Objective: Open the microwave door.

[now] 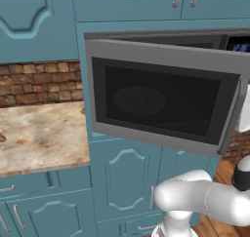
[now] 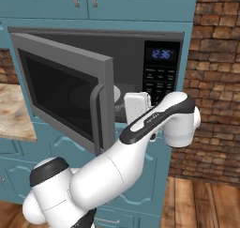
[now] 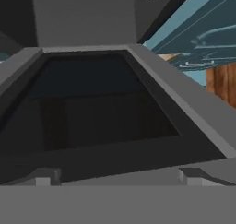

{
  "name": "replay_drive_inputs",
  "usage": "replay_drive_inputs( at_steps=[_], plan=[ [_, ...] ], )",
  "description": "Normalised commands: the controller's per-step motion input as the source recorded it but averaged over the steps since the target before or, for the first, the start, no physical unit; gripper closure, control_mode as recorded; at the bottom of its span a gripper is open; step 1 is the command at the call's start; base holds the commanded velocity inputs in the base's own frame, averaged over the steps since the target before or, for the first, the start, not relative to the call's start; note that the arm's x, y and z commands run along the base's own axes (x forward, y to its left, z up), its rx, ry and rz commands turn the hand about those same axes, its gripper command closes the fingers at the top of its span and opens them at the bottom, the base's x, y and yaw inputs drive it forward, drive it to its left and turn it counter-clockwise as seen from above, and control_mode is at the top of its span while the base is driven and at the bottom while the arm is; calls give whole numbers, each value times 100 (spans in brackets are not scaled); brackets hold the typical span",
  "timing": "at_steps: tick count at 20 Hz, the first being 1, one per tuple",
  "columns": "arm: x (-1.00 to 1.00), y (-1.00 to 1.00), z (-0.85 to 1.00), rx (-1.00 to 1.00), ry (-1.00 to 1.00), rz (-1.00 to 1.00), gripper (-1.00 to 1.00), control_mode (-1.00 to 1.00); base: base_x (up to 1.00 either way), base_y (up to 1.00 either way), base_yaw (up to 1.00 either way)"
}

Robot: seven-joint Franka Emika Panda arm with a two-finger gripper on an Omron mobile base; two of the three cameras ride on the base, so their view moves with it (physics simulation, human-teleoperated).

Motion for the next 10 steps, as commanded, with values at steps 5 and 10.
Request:
replay_drive_inputs(
  at_steps=[5, 10],
  plan=[
    [-59, 23, 0, 0, -14, 0, -100, -100, 0, 0, 0],
    [-57, 53, 0, -1, -15, 0, -100, -100, 0, 0, 0]
  ],
)
